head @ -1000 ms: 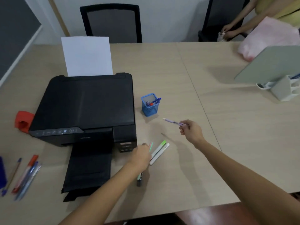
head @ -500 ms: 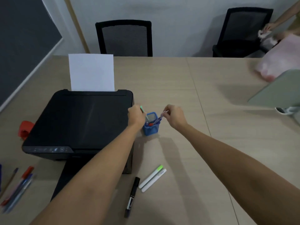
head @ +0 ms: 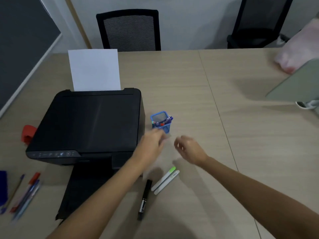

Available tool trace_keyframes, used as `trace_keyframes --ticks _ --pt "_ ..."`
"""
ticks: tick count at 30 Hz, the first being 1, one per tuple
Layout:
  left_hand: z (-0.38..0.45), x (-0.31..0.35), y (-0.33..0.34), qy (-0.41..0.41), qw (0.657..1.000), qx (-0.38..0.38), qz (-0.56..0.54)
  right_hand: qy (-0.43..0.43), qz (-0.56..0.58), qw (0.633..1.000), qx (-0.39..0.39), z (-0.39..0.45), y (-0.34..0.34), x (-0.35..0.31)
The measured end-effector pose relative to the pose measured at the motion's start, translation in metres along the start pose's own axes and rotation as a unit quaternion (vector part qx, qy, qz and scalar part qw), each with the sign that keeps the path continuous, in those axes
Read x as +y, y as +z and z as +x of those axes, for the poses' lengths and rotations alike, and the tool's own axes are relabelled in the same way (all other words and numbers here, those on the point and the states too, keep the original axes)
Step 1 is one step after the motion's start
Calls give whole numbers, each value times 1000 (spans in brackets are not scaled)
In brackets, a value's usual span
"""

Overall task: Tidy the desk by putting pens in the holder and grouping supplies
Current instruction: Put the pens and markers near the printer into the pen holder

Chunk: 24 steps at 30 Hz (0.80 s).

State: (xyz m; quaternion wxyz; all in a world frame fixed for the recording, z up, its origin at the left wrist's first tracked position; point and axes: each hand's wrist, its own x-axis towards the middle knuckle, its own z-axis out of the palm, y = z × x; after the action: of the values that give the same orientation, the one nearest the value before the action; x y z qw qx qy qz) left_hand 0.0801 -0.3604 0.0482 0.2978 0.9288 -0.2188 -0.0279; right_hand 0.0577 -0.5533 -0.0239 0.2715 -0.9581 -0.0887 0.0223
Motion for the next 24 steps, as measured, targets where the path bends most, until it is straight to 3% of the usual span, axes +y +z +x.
trace_keyframes --ticks 2,4,8,12,16,18,21,24 --pt "-53 -11 17 -22 994 -102 22 -2 -26 992 -121 -38 24 -3" --pt "-94 -32 44 -91 979 -175 59 23 -53 983 -174 -58 44 -8" --pt "-132 -68 77 -233 941 -232 81 84 -91 971 -206 -76 74 -23" --pt "-138 -81 84 -251 926 -269 88 84 -153 964 -202 -85 81 -20" --pt "-137 -80 87 -234 938 -243 75 56 -192 966 -161 -107 82 -4" --pt "-133 -69 89 -195 958 -202 50 95 -171 964 -181 -117 78 5" --pt "-113 -54 100 -165 971 -168 28 192 -54 959 -202 -125 54 17" --pt "-88 -42 120 -168 967 -185 56 251 36 958 -133 -124 24 27"
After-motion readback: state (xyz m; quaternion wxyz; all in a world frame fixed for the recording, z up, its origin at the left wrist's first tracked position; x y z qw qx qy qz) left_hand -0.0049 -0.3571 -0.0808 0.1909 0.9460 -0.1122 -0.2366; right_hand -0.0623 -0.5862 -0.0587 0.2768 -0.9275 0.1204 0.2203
